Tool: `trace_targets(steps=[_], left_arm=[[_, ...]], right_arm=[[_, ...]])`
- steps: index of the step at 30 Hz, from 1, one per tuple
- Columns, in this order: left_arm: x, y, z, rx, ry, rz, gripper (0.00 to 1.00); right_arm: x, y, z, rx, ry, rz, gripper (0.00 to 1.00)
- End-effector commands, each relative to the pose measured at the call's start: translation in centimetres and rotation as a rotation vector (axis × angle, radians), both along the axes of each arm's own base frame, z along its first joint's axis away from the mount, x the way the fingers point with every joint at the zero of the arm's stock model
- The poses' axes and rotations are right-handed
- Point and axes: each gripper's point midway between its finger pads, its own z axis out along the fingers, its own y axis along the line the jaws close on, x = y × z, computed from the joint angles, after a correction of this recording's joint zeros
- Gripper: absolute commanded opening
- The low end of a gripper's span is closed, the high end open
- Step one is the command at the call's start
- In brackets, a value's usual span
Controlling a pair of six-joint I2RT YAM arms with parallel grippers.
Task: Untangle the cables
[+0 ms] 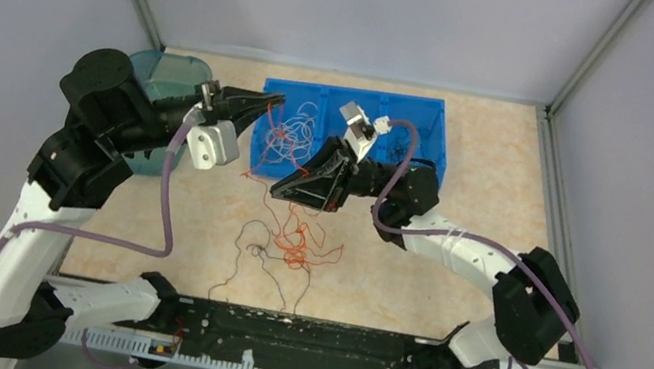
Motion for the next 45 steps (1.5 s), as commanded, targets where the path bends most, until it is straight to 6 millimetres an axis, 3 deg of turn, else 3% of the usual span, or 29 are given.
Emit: trace_targets(steps=[1,8,22,26,31,36,40,41,42,45], left_arm=[[0.5,-0.1,1.6,-0.024,-0.072,0.01,0.0],[1.4,-0.3,2.6,-0.034,-0.11,0.032,0.0],[2.4,-0.4,4.3,-0.071,-0.152,0.063,0.0],[3.4,0.1,5.6,-0.103,-0.218,0.123,0.0],[4.7,1.2,8.6,-0.16,-0.335,0.219,0.0],[4.8,1.7,10.9,-0.183,-0.412,0.254,0.0],[4.9,2.0,12.0,-0.187,-0.455,0.276,0.0],[5.0,2.0,12.0,-0.185,-0.453,0.277,0.0],[5.3,1.8,11.9,-0.181,-0.447,0.278,0.0],[6.2,1.1,10.4,-0.155,-0.402,0.269,0.0]], right_arm=[[-0.1,1.2,-0.5,-0.007,-0.036,0.008,0.09],[-0.2,4.3,-5.0,-0.132,-0.042,-0.038,0.14],[1.7,5.8,-9.6,-0.217,-0.005,-0.128,0.12],[2.1,6.0,-12.2,-0.259,0.021,-0.146,0.12],[2.4,5.5,-16.3,-0.312,0.067,-0.186,0.14],[2.4,4.5,-18.7,-0.322,0.111,-0.23,0.14],[2.5,3.3,-20.2,-0.314,0.14,-0.274,0.14],[2.8,3.1,-21.7,-0.337,0.167,-0.29,0.13],[3.1,2.8,-21.8,-0.331,0.185,-0.302,0.14],[4.2,1.1,-19.7,-0.235,0.227,-0.338,0.2]])
